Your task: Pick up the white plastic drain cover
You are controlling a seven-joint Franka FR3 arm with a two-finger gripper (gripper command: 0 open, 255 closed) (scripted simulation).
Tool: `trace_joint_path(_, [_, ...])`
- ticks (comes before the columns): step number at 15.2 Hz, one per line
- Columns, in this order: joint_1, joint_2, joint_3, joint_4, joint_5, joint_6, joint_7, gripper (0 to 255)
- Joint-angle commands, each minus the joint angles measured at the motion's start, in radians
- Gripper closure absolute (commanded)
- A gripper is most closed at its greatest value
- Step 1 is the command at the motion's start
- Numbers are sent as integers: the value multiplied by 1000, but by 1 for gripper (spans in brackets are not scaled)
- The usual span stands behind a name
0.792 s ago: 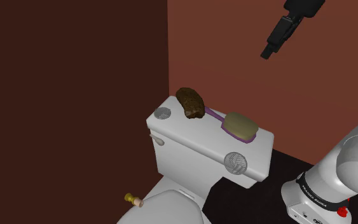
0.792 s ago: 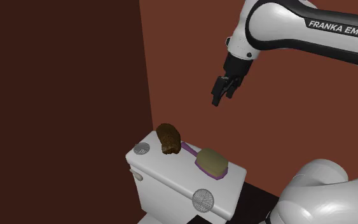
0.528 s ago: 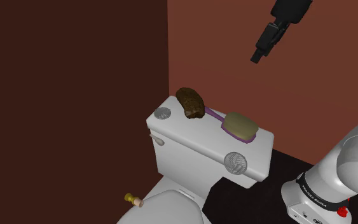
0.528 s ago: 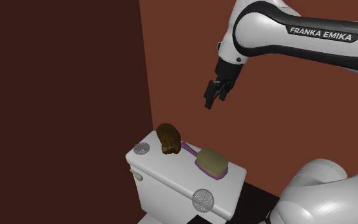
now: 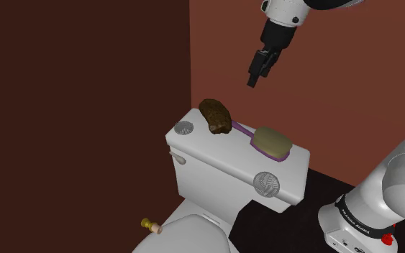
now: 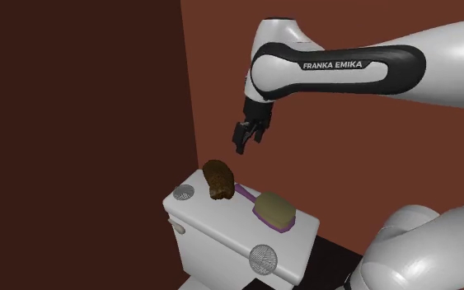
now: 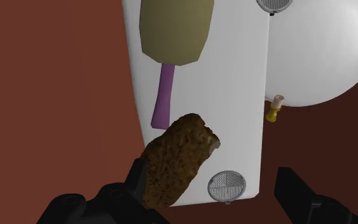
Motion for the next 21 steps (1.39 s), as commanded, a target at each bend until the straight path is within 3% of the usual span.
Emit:
trace_joint_path(1, [8,66,19,11,-1,46,6,0])
trace_joint_path(11, [40,427,103,159,-51,206,58,0])
trace_joint_path(21, [102,812,140,418,-163,267,130,0])
